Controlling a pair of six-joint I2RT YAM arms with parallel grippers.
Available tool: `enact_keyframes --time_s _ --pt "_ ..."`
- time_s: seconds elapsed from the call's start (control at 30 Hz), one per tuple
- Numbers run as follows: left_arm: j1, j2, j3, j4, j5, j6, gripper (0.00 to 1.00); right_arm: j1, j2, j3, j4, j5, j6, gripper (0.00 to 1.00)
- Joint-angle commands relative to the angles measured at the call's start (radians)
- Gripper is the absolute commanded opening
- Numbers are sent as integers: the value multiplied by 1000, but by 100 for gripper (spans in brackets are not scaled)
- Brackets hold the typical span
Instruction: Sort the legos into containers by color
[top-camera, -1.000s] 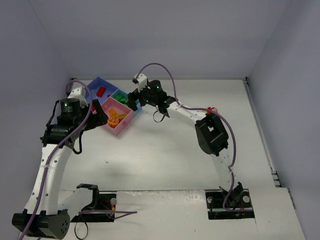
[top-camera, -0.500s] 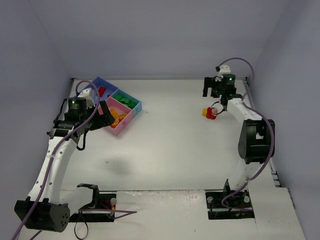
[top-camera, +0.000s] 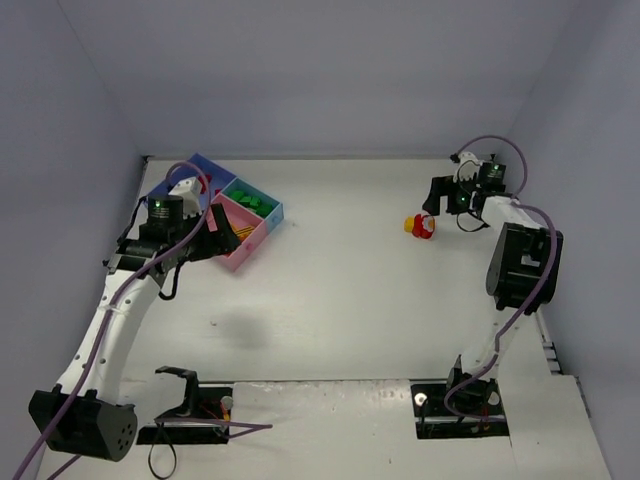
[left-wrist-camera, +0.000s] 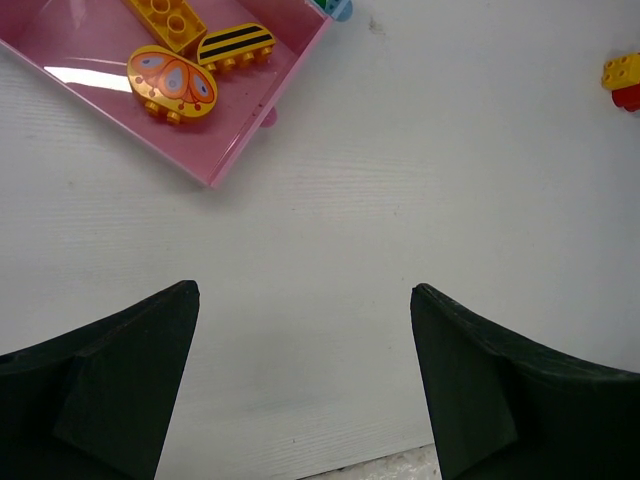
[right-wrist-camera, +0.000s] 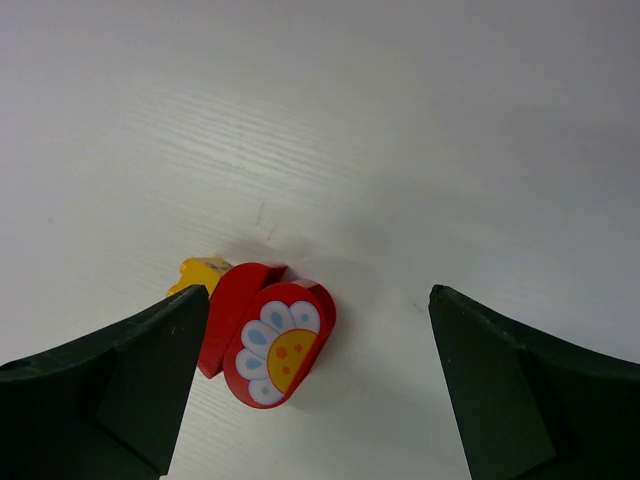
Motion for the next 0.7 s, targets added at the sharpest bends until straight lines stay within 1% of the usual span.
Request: enact_keyframes --time_s 0.0,0.03,0.13,0.2,0.27,0.4,0.43,0.47,0.67 --pt "-4 -15 -2 51 9 7 80 15 44 41 -2 -135 25 88" --pt "-5 -15 -3 45 9 10 80 30 69 26 -2 -130 31 87" --pt "-10 -12 -10 43 6 16 80 49 74 -2 8 -121 41 86" --pt "-13 -12 -16 40 8 17 80 63 58 -28 28 -106 86 84" --pt "-14 -14 -20 48 11 13 80 103 37 -80 68 -89 126 83" --pt "-19 -20 -20 45 18 11 80 220 -24 -152 79 18 166 82" --pt "-19 -21 -19 43 17 10 80 221 -34 -166 82 31 182 82" --pt "-21 -23 -17 40 15 14 80 251 -44 -181 86 41 202 82" --pt "-22 -29 -22 35 12 19 80 345 -144 -266 105 189 291 80"
